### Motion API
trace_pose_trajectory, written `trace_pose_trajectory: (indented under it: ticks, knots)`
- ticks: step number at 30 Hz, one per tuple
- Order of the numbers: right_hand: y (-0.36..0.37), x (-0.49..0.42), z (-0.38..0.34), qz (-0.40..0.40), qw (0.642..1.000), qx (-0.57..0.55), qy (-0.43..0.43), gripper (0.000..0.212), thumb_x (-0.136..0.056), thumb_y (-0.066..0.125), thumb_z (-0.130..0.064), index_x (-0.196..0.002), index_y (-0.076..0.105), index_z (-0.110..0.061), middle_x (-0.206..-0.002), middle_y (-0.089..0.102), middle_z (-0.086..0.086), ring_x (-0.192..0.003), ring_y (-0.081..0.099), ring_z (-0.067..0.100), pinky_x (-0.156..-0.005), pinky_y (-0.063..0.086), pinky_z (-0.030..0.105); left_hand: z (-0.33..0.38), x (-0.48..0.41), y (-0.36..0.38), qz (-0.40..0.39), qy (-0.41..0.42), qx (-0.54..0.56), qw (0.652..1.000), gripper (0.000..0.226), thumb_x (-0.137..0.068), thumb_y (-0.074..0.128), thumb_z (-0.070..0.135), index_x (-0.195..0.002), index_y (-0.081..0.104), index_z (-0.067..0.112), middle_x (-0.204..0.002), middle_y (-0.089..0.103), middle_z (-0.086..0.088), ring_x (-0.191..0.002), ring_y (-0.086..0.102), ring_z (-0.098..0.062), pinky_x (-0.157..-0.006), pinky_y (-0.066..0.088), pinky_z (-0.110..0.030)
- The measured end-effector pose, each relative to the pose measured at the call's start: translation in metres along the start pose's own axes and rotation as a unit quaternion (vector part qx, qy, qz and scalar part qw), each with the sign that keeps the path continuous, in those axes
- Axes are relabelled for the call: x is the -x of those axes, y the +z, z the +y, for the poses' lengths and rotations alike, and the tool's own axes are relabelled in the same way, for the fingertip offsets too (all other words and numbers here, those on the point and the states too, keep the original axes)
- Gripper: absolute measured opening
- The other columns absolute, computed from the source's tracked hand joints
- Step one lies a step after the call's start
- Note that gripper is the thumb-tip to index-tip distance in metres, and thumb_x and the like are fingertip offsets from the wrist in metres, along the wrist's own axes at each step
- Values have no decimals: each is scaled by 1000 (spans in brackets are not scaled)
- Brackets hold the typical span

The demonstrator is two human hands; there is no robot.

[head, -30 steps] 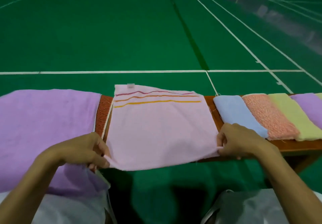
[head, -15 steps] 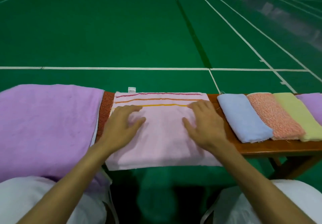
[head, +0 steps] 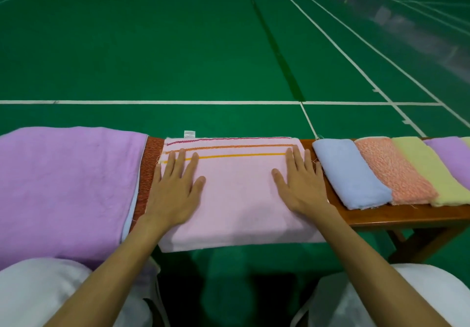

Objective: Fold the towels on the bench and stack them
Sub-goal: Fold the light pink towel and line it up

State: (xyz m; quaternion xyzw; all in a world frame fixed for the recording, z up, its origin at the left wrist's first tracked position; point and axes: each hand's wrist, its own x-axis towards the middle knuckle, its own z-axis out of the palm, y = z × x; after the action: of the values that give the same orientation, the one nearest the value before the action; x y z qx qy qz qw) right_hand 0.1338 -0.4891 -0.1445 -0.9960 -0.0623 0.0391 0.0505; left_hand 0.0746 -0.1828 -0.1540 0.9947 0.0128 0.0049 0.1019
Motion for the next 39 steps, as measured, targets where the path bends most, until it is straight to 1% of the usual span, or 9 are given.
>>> trace_pose_trajectory:
  ticks: [5, 8, 12, 18, 23, 32, 34, 37, 39]
  knots:
    - [0, -1, 0, 0, 1000, -2, 6, 79, -100, 4, -65, -163, -13, -20, -170, -19, 0, -157, -18, 27, -127, -6, 49, 1, 2, -4, -2, 10, 5, 1000, 78, -96, 0, 66, -165, 0, 32, -173, -11, -1, -158, -16, -21, -128, -6, -49]
    - [-2, 2, -1, 17, 999, -31, 13, 74, -104, 12, -60, -165, -2, -20, -172, -11, 2, -159, -9, 27, -128, -1, 47, 1, 2, -10, 11, 6, 85, 996, 76, -98, 16, 64, -165, 19, 26, -173, 8, -3, -160, 1, -24, -129, 6, -48]
    - [-13, 5, -5, 142, 981, -102, 83, 57, -104, 47, -43, -150, 35, -12, -157, 36, 15, -139, 39, 33, -114, 37, 46, 4, 5, -23, 165, -92, 158, 969, 56, -93, 56, 48, -135, 54, 10, -132, 58, -15, -122, 52, -38, -97, 44, -48]
    - [-25, 3, -6, 113, 974, -112, 163, 44, -103, 55, -41, -132, 48, -9, -131, 56, 13, -114, 57, 30, -94, 51, 41, 2, 6, -36, 107, -237, 133, 956, 37, -93, 67, 39, -115, 58, 10, -115, 64, -12, -104, 60, -38, -77, 41, -41]
    - [-26, 0, -8, 122, 965, -162, 165, 14, -102, 59, -29, -103, 53, -16, -111, 64, 9, -92, 55, 21, -79, 47, 34, 8, 0, -32, 110, -170, 140, 969, 10, -96, 63, 24, -99, 58, 15, -102, 68, -13, -96, 63, -39, -73, 45, -41]
    - [-35, 3, 9, 112, 926, -335, 133, 26, -104, 56, -26, -125, 53, -10, -126, 63, 13, -108, 58, 30, -89, 47, 42, 20, 3, -24, 202, -46, 235, 950, 11, -102, 55, 14, -94, 49, 19, -92, 58, -5, -83, 51, -28, -68, 40, -41]
    - [-34, 4, 15, 92, 903, -394, 142, 26, -104, 57, -23, -127, 51, -12, -126, 60, 8, -114, 58, 29, -92, 47, 40, 16, 0, -30, 166, -91, 355, 915, 12, -103, 55, 16, -93, 51, 17, -85, 62, -8, -78, 53, -26, -69, 40, -40]
    - [-35, 11, 21, 94, 862, -489, 95, 45, -100, 62, -9, -141, 46, -16, -130, 53, -5, -120, 54, 20, -95, 46, 34, 11, -5, -41, 33, -226, 582, 780, 8, -99, 68, 19, -95, 61, 18, -106, 68, -5, -96, 61, -22, -77, 48, -34]
    - [-37, 13, 27, 74, 846, -525, 51, 60, -98, 61, -1, -151, 43, -22, -138, 50, -10, -122, 54, 13, -99, 48, 30, 6, -8, -41, -24, -236, 645, 727, 25, -94, 72, 11, -115, 64, 21, -118, 66, 2, -104, 65, -17, -78, 52, -30]
